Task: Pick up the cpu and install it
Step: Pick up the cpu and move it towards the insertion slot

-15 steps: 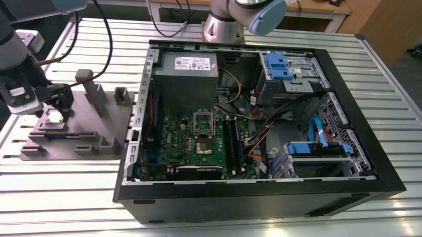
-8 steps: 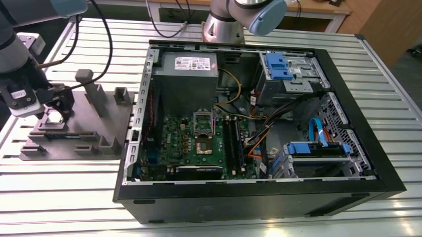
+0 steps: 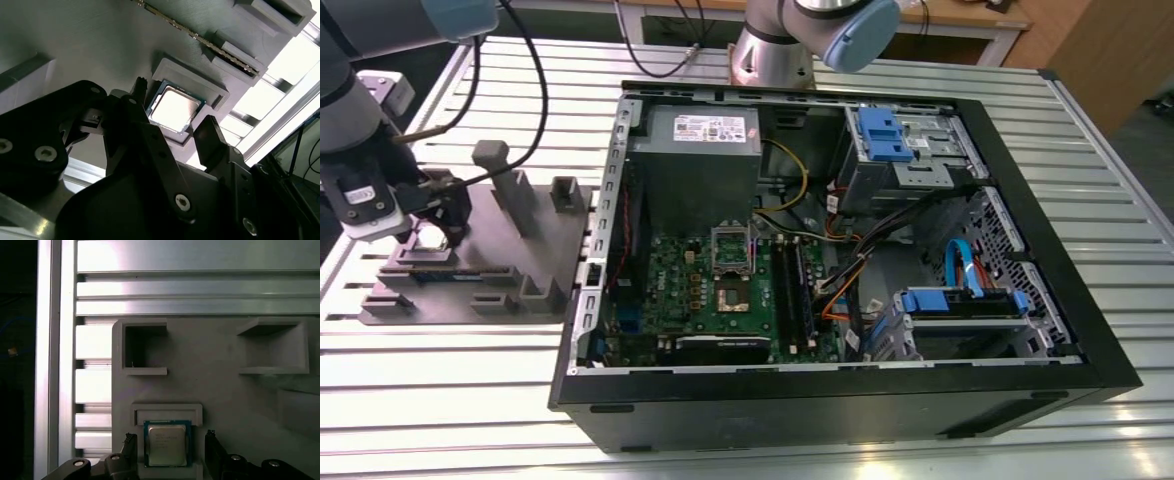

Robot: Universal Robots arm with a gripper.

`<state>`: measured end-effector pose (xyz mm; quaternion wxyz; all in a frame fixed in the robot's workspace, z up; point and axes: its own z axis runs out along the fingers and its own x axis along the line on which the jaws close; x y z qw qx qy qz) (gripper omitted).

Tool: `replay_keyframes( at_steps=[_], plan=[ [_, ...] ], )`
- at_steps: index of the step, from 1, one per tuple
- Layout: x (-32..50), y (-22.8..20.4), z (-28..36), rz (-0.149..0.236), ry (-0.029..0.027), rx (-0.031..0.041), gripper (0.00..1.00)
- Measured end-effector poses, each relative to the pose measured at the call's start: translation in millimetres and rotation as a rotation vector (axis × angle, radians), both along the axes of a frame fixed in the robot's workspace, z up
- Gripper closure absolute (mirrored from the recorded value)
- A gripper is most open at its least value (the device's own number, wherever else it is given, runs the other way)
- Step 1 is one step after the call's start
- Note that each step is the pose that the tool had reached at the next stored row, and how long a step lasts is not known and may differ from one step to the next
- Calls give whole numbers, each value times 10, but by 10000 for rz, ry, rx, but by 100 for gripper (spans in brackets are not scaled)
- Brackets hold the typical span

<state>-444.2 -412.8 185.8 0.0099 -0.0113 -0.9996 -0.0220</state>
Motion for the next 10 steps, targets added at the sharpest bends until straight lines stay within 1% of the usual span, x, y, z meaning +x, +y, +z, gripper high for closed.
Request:
replay_keyframes(
  at_steps=[5,10],
  plan=[
    [-8,0,-31,-1,0,0,35],
    [-14,0,-48,-1,2,3,35]
  ],
)
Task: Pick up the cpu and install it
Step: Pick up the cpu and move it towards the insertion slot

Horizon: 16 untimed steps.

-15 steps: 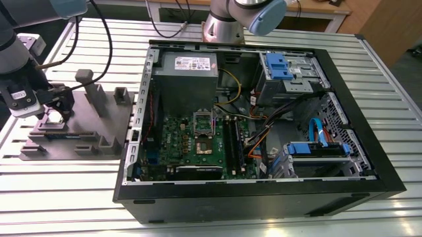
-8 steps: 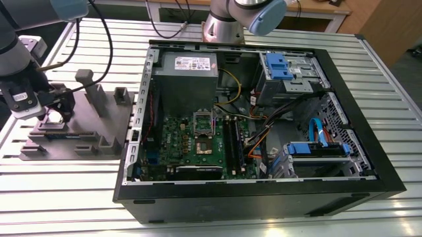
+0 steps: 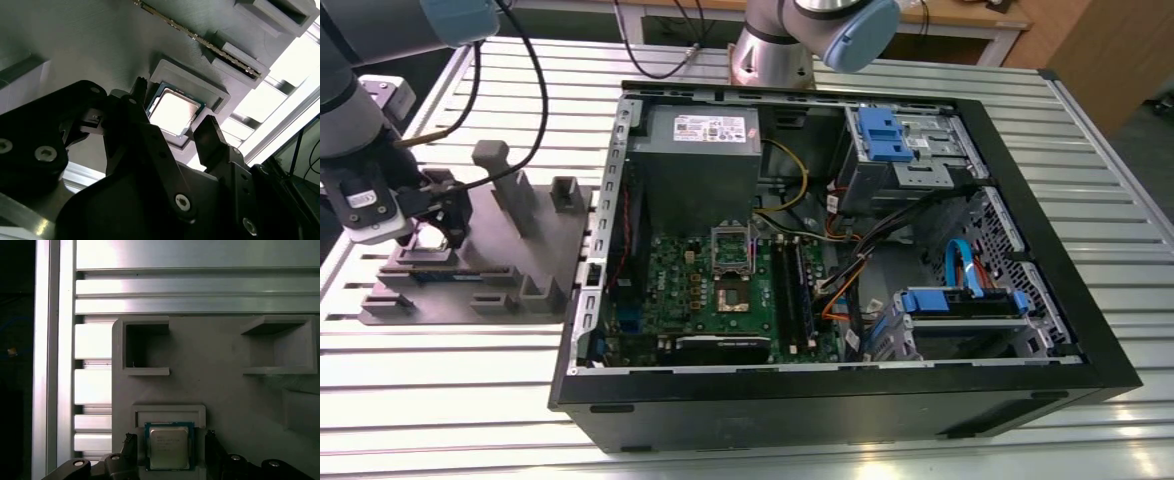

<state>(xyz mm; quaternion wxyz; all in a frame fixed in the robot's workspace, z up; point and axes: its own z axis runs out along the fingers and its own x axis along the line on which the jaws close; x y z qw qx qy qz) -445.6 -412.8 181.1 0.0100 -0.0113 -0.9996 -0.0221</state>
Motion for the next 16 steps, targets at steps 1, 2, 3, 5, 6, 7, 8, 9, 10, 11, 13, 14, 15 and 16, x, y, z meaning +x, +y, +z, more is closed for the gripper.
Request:
replay_keyframes(
  at_steps=[1,2,3,5,6,7,8,9,10,11,13,14,15,16],
  plan=[
    [0,0,-1,0,-2,2,35],
    [0,0,-1,0,-1,3,35],
    [-1,0,-1,-1,-1,3,35],
    [-6,0,-1,-1,-25,3,35],
    [-12,0,-2,-1,-46,4,35],
    [-16,0,-1,-1,-58,3,35],
    [-17,-1,0,1,-67,2,35],
    [-21,0,-2,0,-85,3,35],
    [-26,0,-2,-1,-95,4,35],
    [-28,0,-2,0,-97,3,35],
    [-35,0,-5,0,-105,3,35],
    [-35,1,-5,0,-107,3,35],
    [-35,5,-6,-1,-107,4,35],
    [-36,10,-6,-1,-105,3,35]
  ],
)
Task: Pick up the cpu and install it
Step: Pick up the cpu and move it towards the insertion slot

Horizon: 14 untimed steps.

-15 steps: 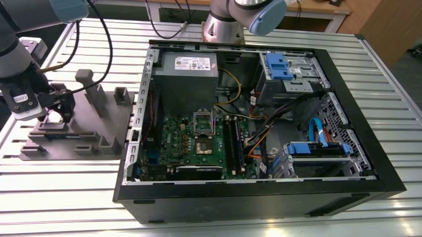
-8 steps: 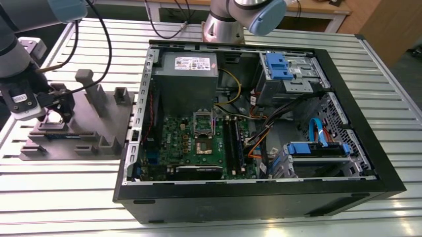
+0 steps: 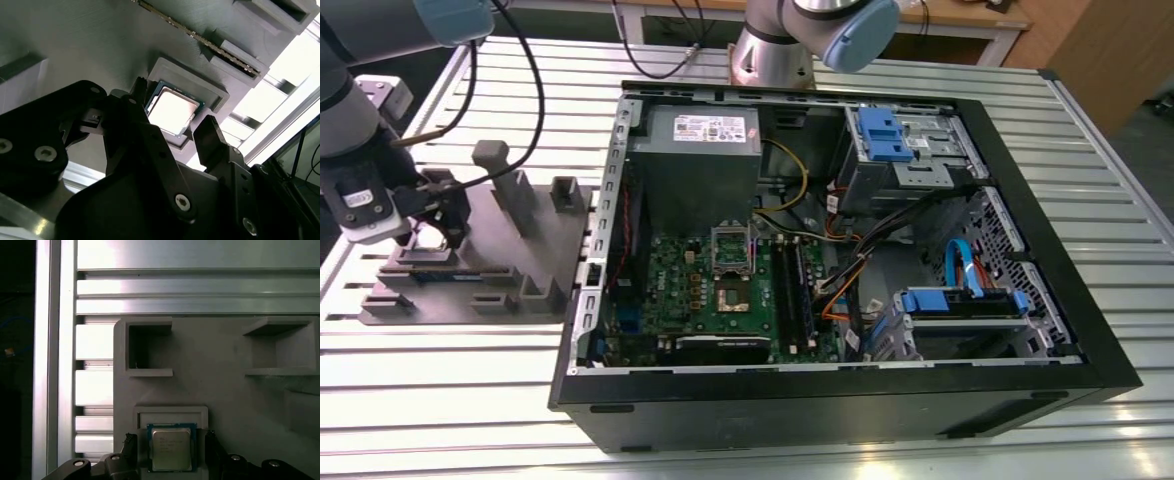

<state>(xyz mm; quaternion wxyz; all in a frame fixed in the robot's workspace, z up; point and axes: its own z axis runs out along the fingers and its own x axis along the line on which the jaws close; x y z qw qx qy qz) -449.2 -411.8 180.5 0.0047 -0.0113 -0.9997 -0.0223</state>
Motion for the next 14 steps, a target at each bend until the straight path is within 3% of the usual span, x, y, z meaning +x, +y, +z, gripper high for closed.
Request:
replay_keyframes(
  at_steps=[9,10,14],
  plan=[
    [-2,10,-6,1,-13,0,36],
    [-2,10,-6,1,-13,0,44],
    [-2,10,-6,1,-13,0,44]
  ],
)
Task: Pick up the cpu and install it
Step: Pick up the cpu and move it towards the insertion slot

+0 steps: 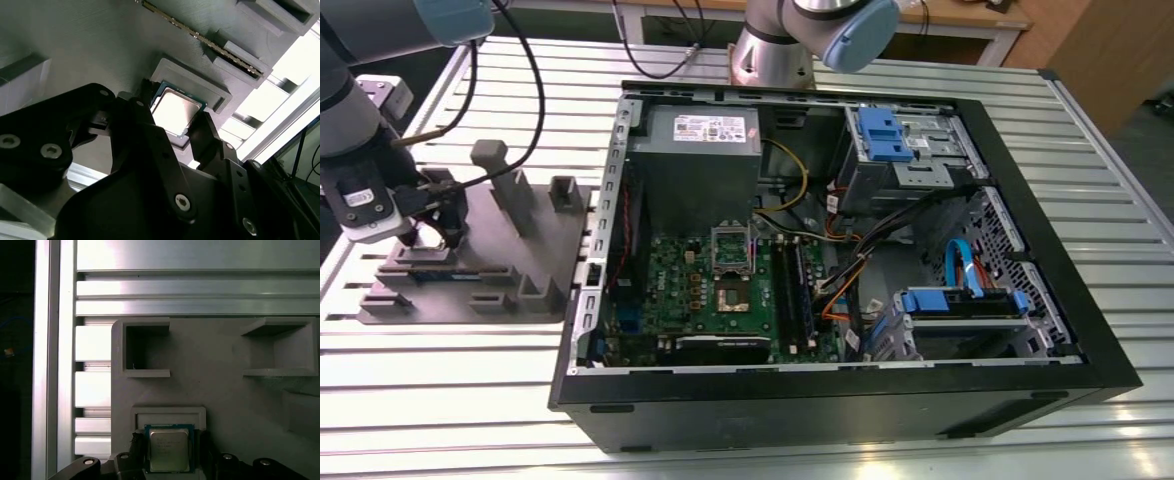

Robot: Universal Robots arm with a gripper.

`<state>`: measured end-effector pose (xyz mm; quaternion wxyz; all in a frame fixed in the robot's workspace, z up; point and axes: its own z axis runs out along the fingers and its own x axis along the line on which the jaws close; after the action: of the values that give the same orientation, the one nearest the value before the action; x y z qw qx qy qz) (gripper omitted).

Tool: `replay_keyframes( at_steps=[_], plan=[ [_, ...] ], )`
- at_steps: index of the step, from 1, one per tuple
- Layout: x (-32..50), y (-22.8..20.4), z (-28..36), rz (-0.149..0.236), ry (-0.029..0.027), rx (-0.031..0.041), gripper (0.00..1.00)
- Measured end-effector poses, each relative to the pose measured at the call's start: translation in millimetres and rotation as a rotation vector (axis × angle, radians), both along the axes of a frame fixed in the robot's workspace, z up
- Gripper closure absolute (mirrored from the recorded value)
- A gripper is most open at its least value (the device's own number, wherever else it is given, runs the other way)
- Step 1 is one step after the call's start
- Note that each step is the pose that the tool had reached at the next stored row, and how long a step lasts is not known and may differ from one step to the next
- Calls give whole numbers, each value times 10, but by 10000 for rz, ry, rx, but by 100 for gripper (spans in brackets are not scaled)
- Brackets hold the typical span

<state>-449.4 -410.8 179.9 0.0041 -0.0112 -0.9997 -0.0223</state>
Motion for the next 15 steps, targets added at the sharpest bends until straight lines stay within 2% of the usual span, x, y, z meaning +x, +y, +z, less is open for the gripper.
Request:
replay_keyframes(
  at_steps=[9,15],
  plan=[
    [0,0,18,142,1,0,44],
    [0,17,16,183,0,2,44]
  ],
)
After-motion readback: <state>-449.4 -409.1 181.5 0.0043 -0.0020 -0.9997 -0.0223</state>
